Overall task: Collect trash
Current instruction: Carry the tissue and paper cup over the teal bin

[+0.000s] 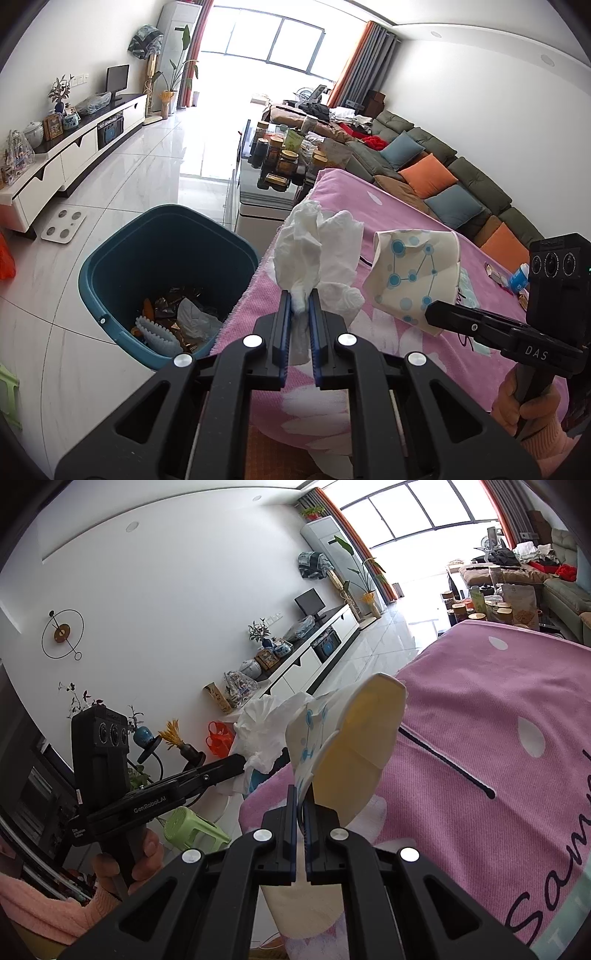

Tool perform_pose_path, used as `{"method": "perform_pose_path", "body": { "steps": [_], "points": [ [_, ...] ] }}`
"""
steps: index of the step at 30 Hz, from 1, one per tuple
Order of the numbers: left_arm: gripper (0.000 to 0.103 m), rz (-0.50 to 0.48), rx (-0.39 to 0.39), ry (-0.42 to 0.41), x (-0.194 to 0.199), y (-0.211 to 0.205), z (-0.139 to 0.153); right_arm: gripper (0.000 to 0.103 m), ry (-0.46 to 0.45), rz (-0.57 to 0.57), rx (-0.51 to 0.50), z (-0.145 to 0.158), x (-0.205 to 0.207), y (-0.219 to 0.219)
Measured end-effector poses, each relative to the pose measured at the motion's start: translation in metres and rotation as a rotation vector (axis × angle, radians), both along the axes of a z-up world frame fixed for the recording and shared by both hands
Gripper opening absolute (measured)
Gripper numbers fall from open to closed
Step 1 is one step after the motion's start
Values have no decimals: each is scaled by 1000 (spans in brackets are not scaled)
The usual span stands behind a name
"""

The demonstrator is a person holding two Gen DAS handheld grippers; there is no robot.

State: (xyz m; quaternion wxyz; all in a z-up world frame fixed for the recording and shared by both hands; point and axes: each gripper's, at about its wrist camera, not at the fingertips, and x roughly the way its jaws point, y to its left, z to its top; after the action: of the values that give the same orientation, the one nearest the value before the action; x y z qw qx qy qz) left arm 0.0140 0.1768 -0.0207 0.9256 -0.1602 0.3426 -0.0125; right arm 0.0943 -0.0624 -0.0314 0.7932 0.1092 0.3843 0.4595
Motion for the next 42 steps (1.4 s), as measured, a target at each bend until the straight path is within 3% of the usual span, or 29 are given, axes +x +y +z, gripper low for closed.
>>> {"method": "perform_pose_path", "body": {
  "steps": [42],
  "points": [
    [10,152,-19,27,4,41,-16,2,12,127,-38,3,16,61]
  ]
}}
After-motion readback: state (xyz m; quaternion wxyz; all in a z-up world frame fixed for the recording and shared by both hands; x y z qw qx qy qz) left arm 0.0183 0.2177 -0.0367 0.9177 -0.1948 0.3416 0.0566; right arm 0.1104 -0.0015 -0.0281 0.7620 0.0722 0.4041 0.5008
